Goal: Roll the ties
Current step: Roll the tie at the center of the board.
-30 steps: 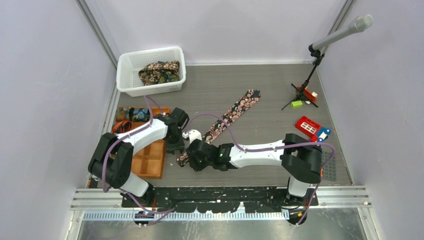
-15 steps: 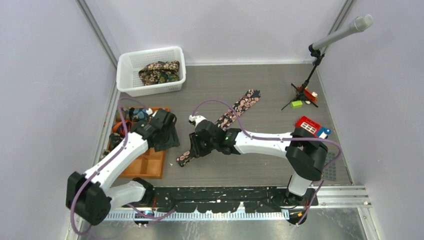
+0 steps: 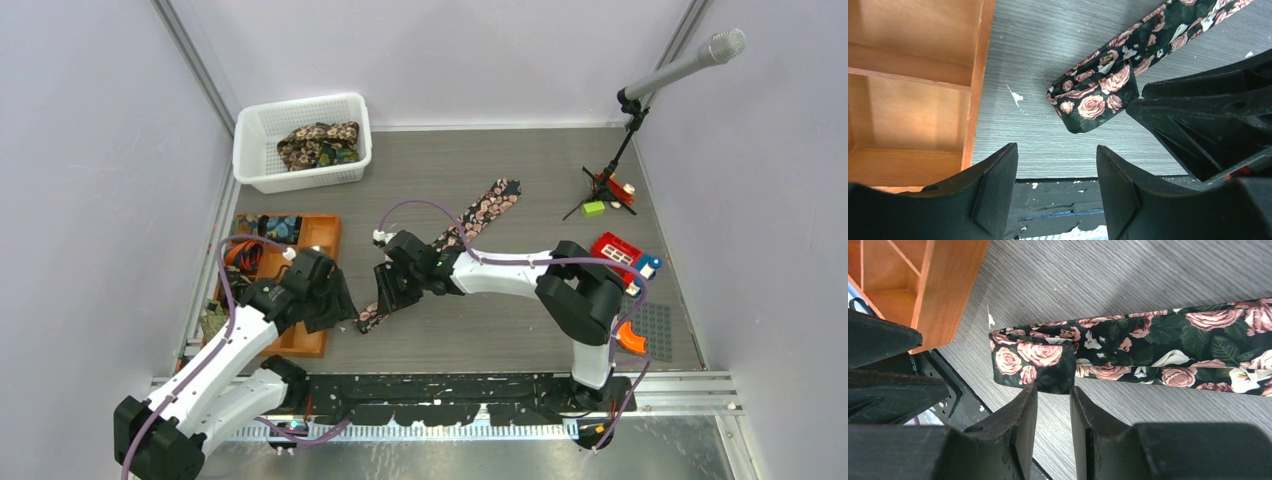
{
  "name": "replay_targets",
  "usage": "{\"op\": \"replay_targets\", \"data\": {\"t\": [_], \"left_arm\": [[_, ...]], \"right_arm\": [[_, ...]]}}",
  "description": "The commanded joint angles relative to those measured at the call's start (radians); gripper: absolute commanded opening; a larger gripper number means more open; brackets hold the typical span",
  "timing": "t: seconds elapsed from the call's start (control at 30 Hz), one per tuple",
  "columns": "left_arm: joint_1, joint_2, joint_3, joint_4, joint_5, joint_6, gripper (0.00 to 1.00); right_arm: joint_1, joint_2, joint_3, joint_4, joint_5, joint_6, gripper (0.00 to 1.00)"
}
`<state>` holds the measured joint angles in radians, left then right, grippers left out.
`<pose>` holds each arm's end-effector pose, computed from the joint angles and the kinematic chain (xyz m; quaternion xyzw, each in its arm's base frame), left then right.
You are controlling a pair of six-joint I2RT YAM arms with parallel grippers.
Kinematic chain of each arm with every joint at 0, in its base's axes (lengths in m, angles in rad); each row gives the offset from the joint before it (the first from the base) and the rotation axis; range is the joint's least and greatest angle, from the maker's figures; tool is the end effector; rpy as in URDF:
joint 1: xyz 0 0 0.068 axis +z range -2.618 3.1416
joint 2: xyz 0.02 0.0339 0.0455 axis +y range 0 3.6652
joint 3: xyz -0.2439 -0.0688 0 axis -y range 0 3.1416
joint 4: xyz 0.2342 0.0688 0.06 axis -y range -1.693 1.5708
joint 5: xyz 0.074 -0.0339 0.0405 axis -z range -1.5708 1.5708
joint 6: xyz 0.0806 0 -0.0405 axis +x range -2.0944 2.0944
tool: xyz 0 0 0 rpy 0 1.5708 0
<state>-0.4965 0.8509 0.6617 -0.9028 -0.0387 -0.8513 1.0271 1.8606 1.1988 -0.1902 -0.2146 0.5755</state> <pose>0.1525 -0.0790 0.1746 -0.1759 0.9552 -0.1333 0.1970 0.1984 0.3614 0.1357 -0.2451 0.8987 0.3209 0.1713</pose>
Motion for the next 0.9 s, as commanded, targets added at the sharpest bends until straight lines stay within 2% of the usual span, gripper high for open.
{"op": "replay_targets", "data": {"t": [0.0, 0.53, 0.87], "left_arm": [[-0.005, -0.025, -0.045, 0.067, 0.071, -0.041, 0.61], [-0.013, -0.045, -0.171, 0.213, 0.070, -0.127, 0.61], [-0.013, -0.111, -0.292, 0.364, 0.046, -0.269, 0.59]], "right_arm": [[-0.013, 0.019, 0.049, -0.003, -0.036, -0.027, 0.36], [-0.035, 0.080, 0.080, -0.003, -0.056, -0.049, 0.34], [-0.048, 0.101, 0.093, -0.003, -0.067, -0.063, 0.33]]}}
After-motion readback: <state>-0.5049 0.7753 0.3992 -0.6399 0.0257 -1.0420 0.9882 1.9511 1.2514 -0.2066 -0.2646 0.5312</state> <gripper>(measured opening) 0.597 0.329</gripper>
